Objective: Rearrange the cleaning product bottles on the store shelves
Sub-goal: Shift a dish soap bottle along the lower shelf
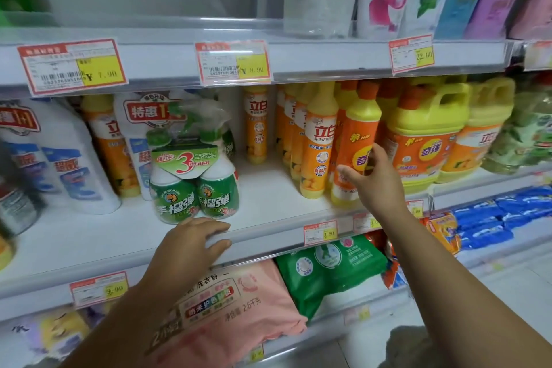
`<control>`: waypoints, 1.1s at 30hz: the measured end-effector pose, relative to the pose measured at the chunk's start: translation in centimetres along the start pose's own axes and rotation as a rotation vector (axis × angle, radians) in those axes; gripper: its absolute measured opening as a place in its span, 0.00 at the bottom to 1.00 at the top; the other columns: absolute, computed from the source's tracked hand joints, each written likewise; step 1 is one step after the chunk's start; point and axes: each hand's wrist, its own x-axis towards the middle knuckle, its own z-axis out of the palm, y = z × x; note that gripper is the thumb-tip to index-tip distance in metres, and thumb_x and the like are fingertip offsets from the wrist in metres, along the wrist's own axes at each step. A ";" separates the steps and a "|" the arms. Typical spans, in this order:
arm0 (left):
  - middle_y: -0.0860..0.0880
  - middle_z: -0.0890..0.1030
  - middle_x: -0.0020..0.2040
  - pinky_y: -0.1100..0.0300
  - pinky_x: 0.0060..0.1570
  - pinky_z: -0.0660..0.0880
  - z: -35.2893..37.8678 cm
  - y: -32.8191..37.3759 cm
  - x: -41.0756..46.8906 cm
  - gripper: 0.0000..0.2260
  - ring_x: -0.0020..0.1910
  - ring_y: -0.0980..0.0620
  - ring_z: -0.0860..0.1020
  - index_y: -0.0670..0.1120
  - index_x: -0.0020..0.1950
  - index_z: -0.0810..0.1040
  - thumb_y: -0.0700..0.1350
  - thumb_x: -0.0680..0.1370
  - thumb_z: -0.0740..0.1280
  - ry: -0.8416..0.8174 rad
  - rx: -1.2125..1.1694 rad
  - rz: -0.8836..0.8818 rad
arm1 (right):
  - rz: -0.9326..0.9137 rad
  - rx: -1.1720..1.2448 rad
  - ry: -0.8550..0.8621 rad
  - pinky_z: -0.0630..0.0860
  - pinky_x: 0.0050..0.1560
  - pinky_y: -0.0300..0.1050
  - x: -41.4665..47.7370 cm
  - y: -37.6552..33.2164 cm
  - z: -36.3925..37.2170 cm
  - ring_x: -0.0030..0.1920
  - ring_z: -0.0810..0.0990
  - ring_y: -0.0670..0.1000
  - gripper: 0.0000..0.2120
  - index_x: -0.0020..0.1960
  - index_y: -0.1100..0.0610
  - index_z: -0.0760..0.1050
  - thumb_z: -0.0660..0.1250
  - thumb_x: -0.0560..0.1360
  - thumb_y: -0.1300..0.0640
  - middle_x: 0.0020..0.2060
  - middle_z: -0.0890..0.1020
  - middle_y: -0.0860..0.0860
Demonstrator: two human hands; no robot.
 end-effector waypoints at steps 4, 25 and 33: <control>0.56 0.78 0.61 0.63 0.56 0.62 -0.1 0.0 -0.1 0.15 0.63 0.56 0.69 0.54 0.60 0.78 0.52 0.74 0.68 0.020 -0.024 0.002 | -0.011 0.022 -0.008 0.73 0.50 0.45 0.1 0.1 0.2 0.54 0.79 0.51 0.26 0.65 0.50 0.68 0.73 0.70 0.49 0.57 0.80 0.49; 0.55 0.77 0.61 0.62 0.59 0.65 -3.0 -3.4 -2.5 0.16 0.61 0.56 0.70 0.55 0.61 0.77 0.53 0.74 0.68 0.024 -0.020 -0.031 | -0.269 0.075 0.195 0.76 0.46 0.51 -6.7 -6.4 4.5 0.46 0.76 0.53 0.25 0.64 0.54 0.68 0.73 0.70 0.53 0.50 0.72 0.51; 0.55 0.79 0.59 0.67 0.55 0.61 -7.4 -8.6 -6.1 0.15 0.60 0.55 0.71 0.51 0.60 0.78 0.51 0.74 0.68 0.098 0.027 -0.096 | -0.438 0.134 -0.177 0.77 0.44 0.49 -11.1 -12.8 13.1 0.44 0.78 0.48 0.16 0.60 0.50 0.73 0.69 0.73 0.52 0.46 0.76 0.47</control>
